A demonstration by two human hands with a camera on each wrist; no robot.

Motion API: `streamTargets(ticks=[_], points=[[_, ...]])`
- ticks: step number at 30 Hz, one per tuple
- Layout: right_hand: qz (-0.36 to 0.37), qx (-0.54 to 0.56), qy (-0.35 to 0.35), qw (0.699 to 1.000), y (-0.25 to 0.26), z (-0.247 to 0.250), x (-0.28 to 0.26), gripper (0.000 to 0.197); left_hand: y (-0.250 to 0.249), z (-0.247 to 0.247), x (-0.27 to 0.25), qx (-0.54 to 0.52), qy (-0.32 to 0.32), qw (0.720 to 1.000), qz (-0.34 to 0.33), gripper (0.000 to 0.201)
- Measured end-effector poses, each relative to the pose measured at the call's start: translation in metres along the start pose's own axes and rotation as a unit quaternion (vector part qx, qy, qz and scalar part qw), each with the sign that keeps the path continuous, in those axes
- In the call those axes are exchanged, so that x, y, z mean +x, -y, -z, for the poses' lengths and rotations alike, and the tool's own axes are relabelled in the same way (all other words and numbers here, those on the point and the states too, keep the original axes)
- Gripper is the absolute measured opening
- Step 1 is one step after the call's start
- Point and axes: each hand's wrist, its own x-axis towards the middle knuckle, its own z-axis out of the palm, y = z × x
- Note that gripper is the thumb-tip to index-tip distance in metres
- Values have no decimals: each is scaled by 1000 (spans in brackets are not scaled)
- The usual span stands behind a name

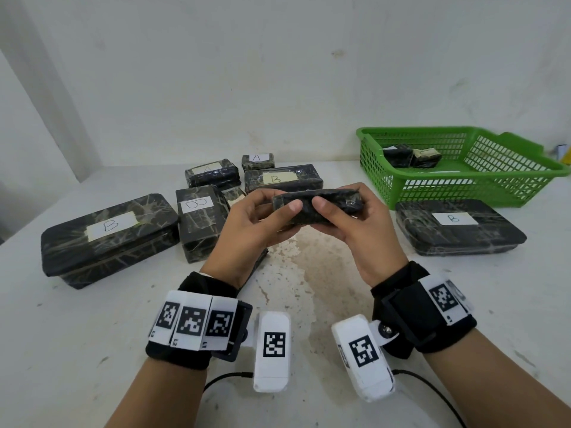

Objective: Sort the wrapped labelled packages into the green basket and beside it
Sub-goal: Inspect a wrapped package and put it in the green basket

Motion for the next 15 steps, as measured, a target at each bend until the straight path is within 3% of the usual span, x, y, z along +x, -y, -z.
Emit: streamTargets(ticks=[3, 6, 9, 12, 15], points=[[-19, 6, 18, 1000, -3, -2, -2, 36, 3, 2, 3, 14, -28, 999, -12, 14], [-30, 25, 23, 999, -1, -3, -1, 36, 2, 4, 4, 17, -22, 1000, -13, 10], [-17, 19, 14, 1000, 2, -1, 1, 27, 1, 2, 3, 0, -6, 1000, -10, 14], [-10, 18, 14, 1000, 3, 1, 2, 23, 2, 0, 3, -4, -1, 1000, -6, 33], [-14, 22, 21, 999, 4, -1, 0, 26, 3, 2, 3, 4, -9, 1000, -27, 28]])
